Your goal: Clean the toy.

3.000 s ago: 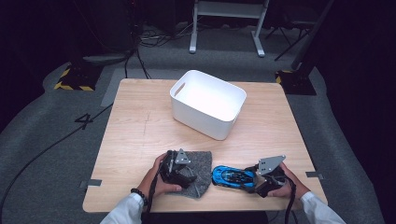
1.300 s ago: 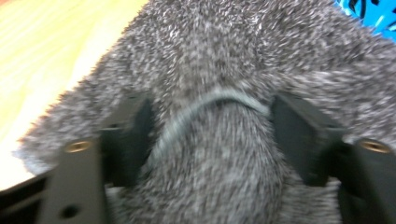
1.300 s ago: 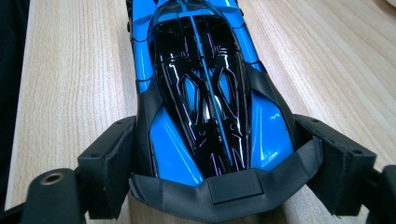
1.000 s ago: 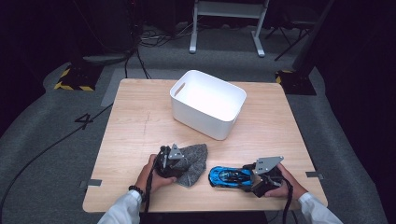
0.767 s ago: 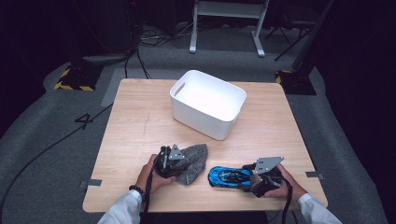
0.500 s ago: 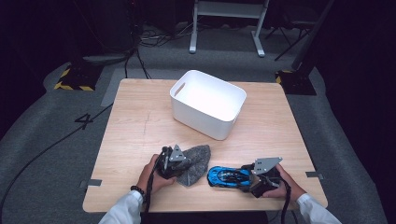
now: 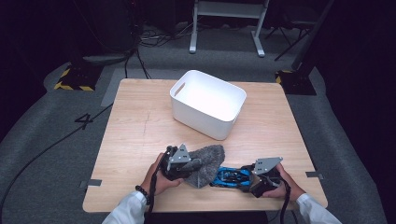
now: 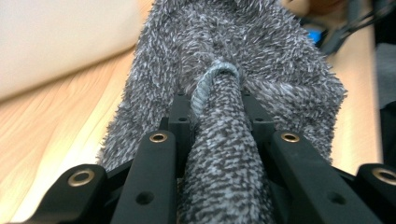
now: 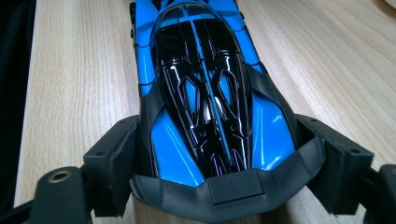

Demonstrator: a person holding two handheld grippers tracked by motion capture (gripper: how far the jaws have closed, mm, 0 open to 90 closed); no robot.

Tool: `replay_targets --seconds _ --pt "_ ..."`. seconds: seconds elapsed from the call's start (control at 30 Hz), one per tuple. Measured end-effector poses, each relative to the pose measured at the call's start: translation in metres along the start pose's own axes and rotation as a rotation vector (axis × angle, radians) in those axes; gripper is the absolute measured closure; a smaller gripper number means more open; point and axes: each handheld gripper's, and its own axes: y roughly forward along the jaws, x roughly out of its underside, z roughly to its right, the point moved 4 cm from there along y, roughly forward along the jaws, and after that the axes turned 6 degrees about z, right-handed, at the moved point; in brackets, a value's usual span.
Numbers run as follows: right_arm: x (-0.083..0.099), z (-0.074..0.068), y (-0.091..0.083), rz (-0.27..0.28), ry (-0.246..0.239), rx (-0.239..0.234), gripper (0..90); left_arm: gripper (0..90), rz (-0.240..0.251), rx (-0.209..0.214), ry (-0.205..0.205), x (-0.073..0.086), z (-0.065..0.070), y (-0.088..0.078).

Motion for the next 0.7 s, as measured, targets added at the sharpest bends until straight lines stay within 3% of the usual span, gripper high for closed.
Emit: replay_targets --seconds 0.23,0.33,0.43,0.53,0.7 --pt "-0.002 -0.001 0.002 -0.004 0.003 0.005 21.0 71.6 -0.01 0.079 0.04 -0.014 0.019 0.025" --pt "-0.002 -0.001 0.002 -0.003 0.001 0.005 21.0 70.0 -0.023 0.057 0.049 -0.017 0.022 0.038" --pt "-0.002 0.0 0.003 -0.004 0.0 0.002 21.0 69.4 -0.03 0.069 0.042 -0.018 0.027 0.052" --pt "-0.003 -0.001 0.003 -0.005 0.001 0.003 21.0 69.0 -0.071 0.076 0.063 -0.016 0.032 0.064" --pt "-0.002 -0.001 0.003 0.001 -0.001 0.006 21.0 68.4 -0.11 0.083 0.074 -0.009 0.034 0.07"
